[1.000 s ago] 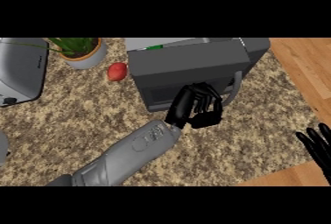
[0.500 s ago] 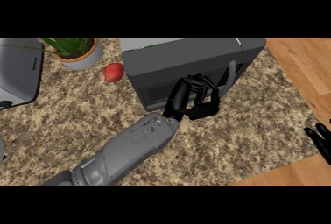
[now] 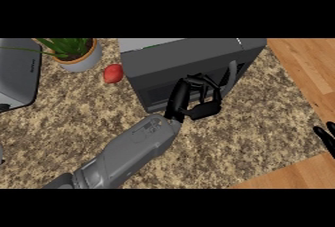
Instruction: Pick up the milk, place it into the microwave and close the microwave
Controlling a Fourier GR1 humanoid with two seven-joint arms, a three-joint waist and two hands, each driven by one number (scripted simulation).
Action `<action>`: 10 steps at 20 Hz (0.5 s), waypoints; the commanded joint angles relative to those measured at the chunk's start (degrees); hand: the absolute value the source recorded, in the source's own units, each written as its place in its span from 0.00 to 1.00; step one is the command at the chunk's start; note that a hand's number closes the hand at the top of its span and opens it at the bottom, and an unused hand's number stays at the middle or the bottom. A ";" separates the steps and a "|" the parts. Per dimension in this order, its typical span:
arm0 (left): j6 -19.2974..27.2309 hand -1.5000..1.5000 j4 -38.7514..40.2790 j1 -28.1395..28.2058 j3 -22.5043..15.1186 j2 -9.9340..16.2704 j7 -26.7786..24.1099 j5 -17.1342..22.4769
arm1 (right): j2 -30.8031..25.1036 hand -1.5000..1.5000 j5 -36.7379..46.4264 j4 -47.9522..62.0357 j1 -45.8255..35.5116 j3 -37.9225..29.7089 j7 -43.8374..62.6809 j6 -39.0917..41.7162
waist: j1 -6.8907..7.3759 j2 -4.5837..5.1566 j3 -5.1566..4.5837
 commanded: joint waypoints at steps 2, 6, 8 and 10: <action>2.19 1.00 5.67 -3.18 3.96 0.04 -2.37 2.03 | -1.24 0.00 -1.75 -1.68 -1.14 0.01 0.65 0.91 | -0.21 0.78 -0.18; 1.77 1.00 6.08 -3.40 3.53 0.04 -3.70 3.49 | -1.75 0.00 -2.30 -1.50 -0.90 0.37 0.95 1.90 | -0.37 1.01 -0.06; 1.84 1.00 6.66 -3.09 3.78 0.04 -4.61 3.94 | -1.79 0.00 -3.44 -2.14 0.14 0.42 1.07 2.25 | -1.12 1.03 -0.09; 2.36 1.00 5.99 -3.17 3.21 0.04 -5.24 4.63 | -2.59 0.00 -3.59 -1.83 -0.67 0.72 1.56 2.90 | -1.13 1.47 -0.07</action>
